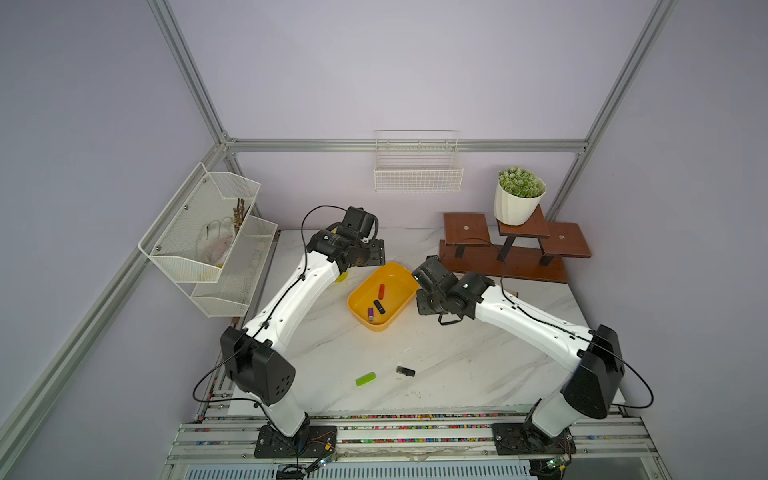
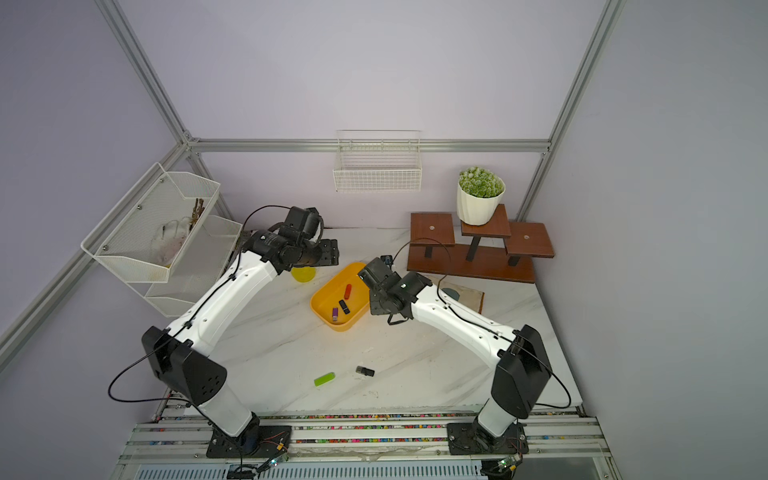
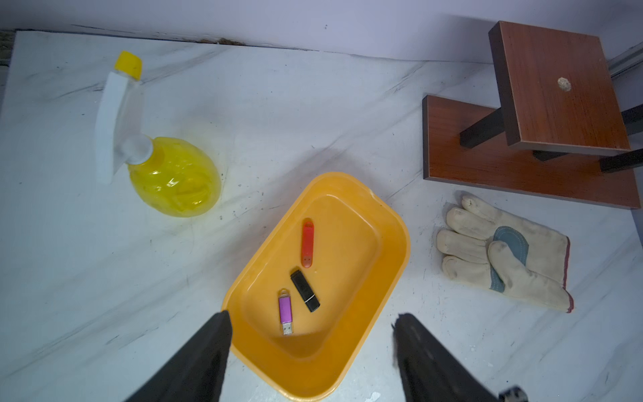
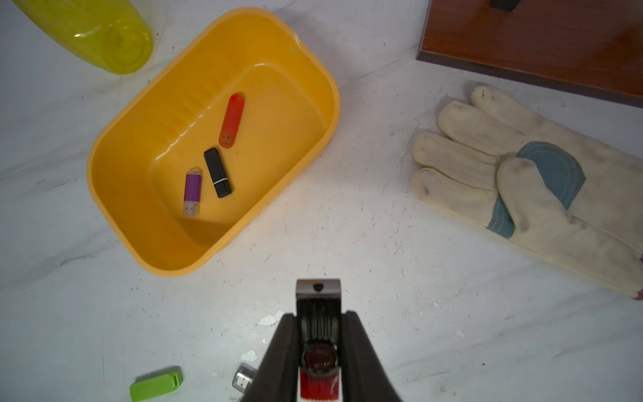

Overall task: Put the usb flash drive into the storage box
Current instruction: Place the USB flash in the storage box.

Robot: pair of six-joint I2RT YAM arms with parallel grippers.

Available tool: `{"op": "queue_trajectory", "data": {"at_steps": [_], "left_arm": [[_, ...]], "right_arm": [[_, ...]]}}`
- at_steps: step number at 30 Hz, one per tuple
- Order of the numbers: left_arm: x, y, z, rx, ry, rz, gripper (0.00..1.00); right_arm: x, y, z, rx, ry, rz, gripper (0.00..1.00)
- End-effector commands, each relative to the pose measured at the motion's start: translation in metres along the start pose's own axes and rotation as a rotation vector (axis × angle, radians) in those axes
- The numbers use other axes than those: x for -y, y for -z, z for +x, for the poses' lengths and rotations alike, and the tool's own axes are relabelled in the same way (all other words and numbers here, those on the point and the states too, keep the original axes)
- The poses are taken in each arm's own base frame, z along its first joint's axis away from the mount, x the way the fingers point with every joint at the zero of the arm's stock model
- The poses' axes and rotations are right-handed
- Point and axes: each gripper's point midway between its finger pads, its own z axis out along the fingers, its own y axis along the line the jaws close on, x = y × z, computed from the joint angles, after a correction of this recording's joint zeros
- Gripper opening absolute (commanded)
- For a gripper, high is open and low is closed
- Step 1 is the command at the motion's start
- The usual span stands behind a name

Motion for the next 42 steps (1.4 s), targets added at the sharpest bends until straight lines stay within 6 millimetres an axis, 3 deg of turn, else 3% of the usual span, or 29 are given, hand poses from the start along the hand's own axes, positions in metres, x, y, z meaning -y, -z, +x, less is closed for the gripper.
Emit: {"op": "queue_trajectory", "data": {"at_steps": [1,5,9,14,20,29,42], "left_arm": [[-0.029,-0.013,0.049,-0.105,0.009,-0.087,0.81],[-0.046,-0.006,0.088,-0.142,0.041,-0.095,0.83],[-0.056,0.007,0.110,-0.139,0.081,-0.088,0.85],[-0.062,0.008,0.136,-0.175,0.113,-0.080,0.86],[-0.068,0.000,0.158,-0.224,0.126,-0.097,0.86],[-0.066,-0.009,0.173,-0.252,0.153,-0.076,0.87],[-0.067,-0.021,0.190,-0.289,0.162,-0.072,0.86]], "right_arm": [[-0.017,-0.017,-0.020,-0.006,0.073,-0.017,0.00],[-0.042,-0.044,-0.045,0.006,0.091,-0.048,0.00],[-0.061,-0.073,-0.059,0.003,0.093,-0.072,0.00],[-0.080,-0.113,-0.061,-0.018,0.108,-0.087,0.00],[-0.078,-0.147,-0.055,-0.040,0.102,-0.074,0.00],[-0.078,-0.174,-0.041,-0.089,0.101,-0.083,0.00],[-0.079,-0.191,-0.028,-0.129,0.108,-0.095,0.00]]}}
